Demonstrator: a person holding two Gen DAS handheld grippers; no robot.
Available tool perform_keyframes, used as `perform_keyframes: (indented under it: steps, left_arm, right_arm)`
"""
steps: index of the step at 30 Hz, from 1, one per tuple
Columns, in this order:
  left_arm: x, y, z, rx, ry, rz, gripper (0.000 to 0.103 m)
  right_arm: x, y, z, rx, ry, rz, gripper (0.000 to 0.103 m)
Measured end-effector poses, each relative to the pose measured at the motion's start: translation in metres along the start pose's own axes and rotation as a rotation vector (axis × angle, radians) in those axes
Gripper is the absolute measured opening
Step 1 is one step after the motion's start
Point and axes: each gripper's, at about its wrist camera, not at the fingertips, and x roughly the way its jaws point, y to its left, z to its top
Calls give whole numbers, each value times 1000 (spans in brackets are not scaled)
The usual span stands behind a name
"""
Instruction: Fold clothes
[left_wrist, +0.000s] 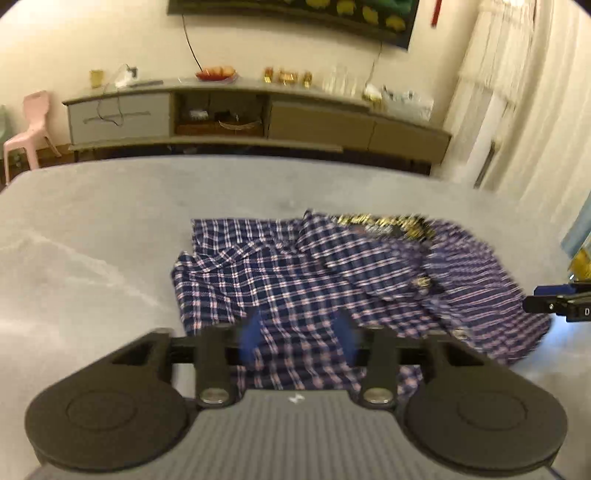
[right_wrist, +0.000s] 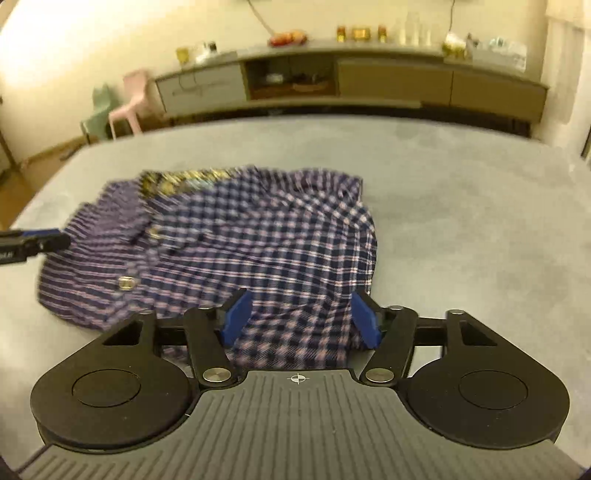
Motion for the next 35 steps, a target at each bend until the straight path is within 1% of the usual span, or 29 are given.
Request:
perform_keyframes:
  steps: [1,2,3,5,7,8,12,17,20,25,35]
  left_arm:
    - [-9,-5,-5,-3,-12,9,94]
    - [-17,-11,-13,-6,-19,14,100]
    - [-21,-16,-20,-6,-18,21,102]
    - [-28,-31,-36,-3,11,14,103]
    - [-33,-46,-47,6,45,-7,103]
    - [-35,-53,-52,11,59,-15,103]
    - [-47,-73,-64,28,50,-1,103]
    - [-49,-85,-69,51,44,23,103]
    - [-51,-87,-72,43,40,33,103]
    - [-51,-86,-72,18,19,56,103]
    - [-40,-83,-69,-26,46,66,103]
  right_arm:
    - [-9,3,-3,-1,-15,-6,75]
    - [-18,6,-6,-1,-29,-13,81]
    - [-28,12,-12,4,-39,-21,82]
    - [-39,22,-24,18,-38,-24,85]
    - [-46,34,-35,21,-35,-21,86]
    - [-49,39,-41,21,-33,-18,87]
    - [-60,54,-60,28,-41,-22,88]
    - [-62,63,-70,20,-42,-14,89]
    - [-60,67,-71,-4,-43,-20,89]
    - [-56,67,-68,5,-46,-14,90]
    - [-47,80,-66,-54,-39,-21,90]
